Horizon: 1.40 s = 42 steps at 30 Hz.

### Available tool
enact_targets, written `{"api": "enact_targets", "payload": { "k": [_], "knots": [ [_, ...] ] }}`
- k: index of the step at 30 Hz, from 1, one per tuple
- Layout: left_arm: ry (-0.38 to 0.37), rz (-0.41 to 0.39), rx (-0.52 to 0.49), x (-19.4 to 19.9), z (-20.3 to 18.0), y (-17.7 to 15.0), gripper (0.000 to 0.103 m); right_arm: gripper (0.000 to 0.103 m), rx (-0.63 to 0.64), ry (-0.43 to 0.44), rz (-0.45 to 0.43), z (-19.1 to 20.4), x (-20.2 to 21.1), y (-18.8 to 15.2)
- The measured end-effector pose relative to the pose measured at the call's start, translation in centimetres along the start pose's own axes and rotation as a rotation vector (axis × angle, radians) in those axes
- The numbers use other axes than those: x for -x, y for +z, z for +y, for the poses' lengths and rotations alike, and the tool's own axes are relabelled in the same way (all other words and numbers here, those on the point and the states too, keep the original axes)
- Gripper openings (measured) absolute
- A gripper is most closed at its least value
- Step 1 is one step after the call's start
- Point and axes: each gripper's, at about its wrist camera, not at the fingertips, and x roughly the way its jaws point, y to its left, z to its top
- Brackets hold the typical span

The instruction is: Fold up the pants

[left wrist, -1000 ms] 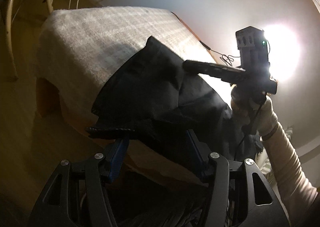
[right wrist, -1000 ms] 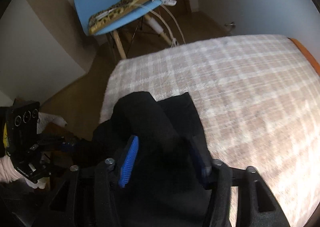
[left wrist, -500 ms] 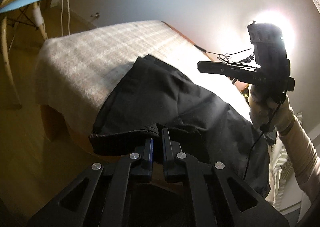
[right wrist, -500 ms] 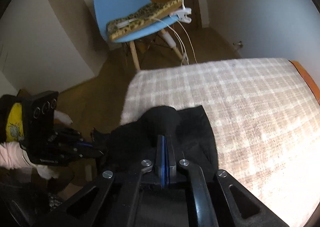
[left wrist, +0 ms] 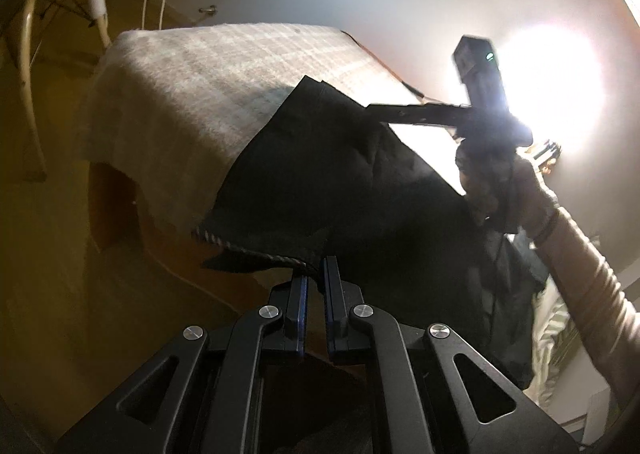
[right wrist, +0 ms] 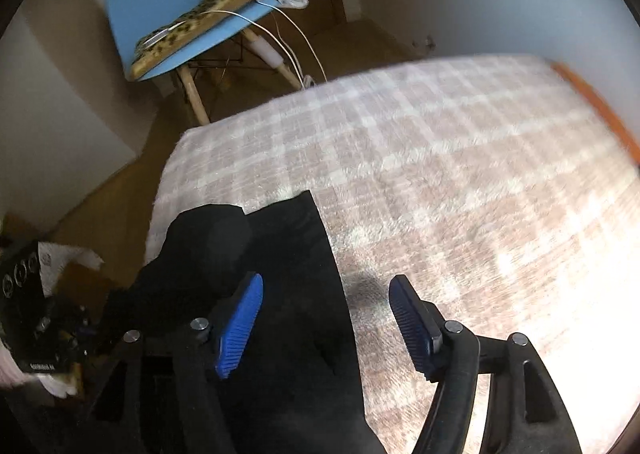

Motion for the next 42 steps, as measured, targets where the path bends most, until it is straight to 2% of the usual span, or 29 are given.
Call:
{"api": "enact_targets", "payload": {
  "k": [1, 2, 3, 4, 5, 6, 7, 11, 13, 15, 17, 18, 19, 20, 22, 23, 26, 29, 31, 33, 36, 37, 42],
  "knots": [
    [-0.006, -0.003, 0.009, 0.4, 0.0, -0.2, 0.008, 0.042, -0.002, 0.028, 0.004, 0.0, -0.2, 0.1],
    [-0.009, -0.002, 0.015, 0.5, -0.1, -0.3, 0.013, 0.025, 0.004, 0.054, 0.005, 0.2, -0.6, 0.1],
    [-0.014, -0.004, 0.016, 0.8, -0.2, -0.4, 0.017, 0.022, 0.009, 0.055, -0.003, 0.6, -0.5, 0.0],
    [-0.016, -0.004, 0.015, 1.0, -0.2, -0.4, 0.022, 0.012, 0.020, 0.059, -0.015, 1.0, -0.4, -0.1],
    [-0.013, 0.002, 0.020, 1.1, -0.2, -0.3, 0.041, 0.006, 0.037, 0.059, -0.026, 1.5, -0.3, -0.1],
    [-0.012, 0.004, 0.038, 1.1, 0.0, -0.2, 0.058, 0.005, 0.054, 0.046, -0.041, 2.1, -0.1, -0.3],
    [-0.019, -0.004, 0.052, 1.1, 0.3, 0.0, 0.060, 0.004, 0.066, 0.030, -0.067, 2.7, 0.4, -0.4],
    [-0.038, -0.039, 0.130, 0.5, 1.5, 0.7, 0.060, 0.001, 0.060, 0.007, -0.126, 3.1, 2.1, -0.2],
    [-0.025, -0.055, 0.137, 0.1, 1.8, 1.0, 0.055, 0.001, 0.059, -0.001, -0.140, 3.0, 2.7, -0.3],
    [0.007, -0.059, 0.121, -0.5, 1.8, 1.1, 0.020, 0.001, 0.045, 0.000, -0.131, 2.4, 2.6, -0.3],
    [0.019, -0.058, 0.116, -1.0, 2.0, 1.1, 0.020, 0.017, 0.016, -0.114, -0.105, 1.7, 2.0, -0.1],
    [0.016, -0.056, 0.116, -1.0, 2.0, 1.0, 0.018, 0.017, 0.015, -0.165, -0.102, 1.6, 1.8, 0.0],
    [0.018, -0.056, 0.109, -0.9, 1.9, 1.0, 0.017, 0.017, 0.013, -0.165, -0.112, 1.4, 1.9, 0.0],
    [0.023, -0.057, 0.097, -0.8, 1.7, 1.0, 0.017, 0.022, 0.002, -0.115, -0.125, 1.3, 2.1, 0.1],
    [0.031, -0.056, 0.077, -0.8, 1.5, 1.0, 0.016, 0.036, -0.009, 0.046, -0.142, 1.2, 2.6, 0.2],
    [0.034, -0.055, 0.073, -0.9, 1.4, 1.0, 0.016, 0.036, 0.007, 0.078, -0.139, 1.4, 2.6, 0.3],
    [0.034, -0.051, 0.070, -0.9, 1.4, 0.9, 0.016, 0.036, 0.074, 0.099, -0.068, 2.4, 1.1, 0.7],
    [0.038, -0.050, 0.062, -0.8, 1.2, 0.9, 0.016, 0.038, 0.115, 0.042, 0.029, 3.1, -1.4, 0.9],
    [0.042, -0.049, 0.054, -0.7, 1.0, 0.9, 0.016, 0.040, 0.146, 0.026, 0.023, 3.7, -1.6, 0.4],
    [0.048, -0.047, 0.047, -0.8, 0.9, 0.9, 0.016, 0.038, 0.160, 0.034, 0.027, 4.5, -1.6, 0.2],
    [0.055, -0.045, 0.037, -0.9, 0.8, 0.9, 0.016, 0.018, 0.220, -0.005, 0.029, 5.8, -1.8, -0.6],
    [0.056, -0.046, 0.034, -0.9, 0.7, 0.9, 0.016, 0.006, 0.233, -0.014, 0.027, 6.2, -1.8, -0.9],
    [0.067, -0.050, 0.015, -0.7, 0.4, 0.8, 0.015, 0.002, 0.248, -0.041, -0.043, 7.3, -0.1, -2.1]
  ]
}}
